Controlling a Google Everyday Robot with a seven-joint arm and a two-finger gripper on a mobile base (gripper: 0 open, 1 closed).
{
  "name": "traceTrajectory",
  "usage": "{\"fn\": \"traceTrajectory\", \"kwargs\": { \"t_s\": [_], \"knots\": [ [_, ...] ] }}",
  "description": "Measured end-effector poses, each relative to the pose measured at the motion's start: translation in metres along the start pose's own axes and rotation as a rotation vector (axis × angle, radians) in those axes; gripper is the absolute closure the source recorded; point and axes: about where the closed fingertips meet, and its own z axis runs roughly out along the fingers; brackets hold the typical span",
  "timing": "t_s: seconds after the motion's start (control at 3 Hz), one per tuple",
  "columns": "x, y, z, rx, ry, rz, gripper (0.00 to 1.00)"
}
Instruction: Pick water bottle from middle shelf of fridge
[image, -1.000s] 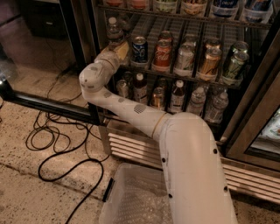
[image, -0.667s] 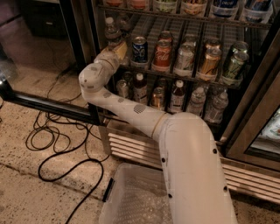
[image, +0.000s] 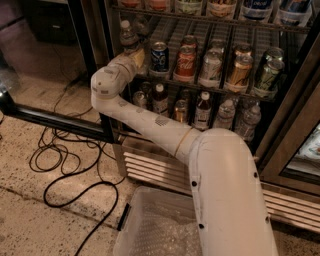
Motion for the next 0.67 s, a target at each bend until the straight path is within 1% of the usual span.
{"fn": "traceTrajectory", "kwargs": {
  "t_s": [0.33,0.67],
  "knots": [
    [-0.0056,-0.0013,-0.0041,-0.017,0.063,0.071,1.00],
    [-0.0081,-0.0011,-0.0067,-0.024,0.066,0.086,1.00]
  ]
}}
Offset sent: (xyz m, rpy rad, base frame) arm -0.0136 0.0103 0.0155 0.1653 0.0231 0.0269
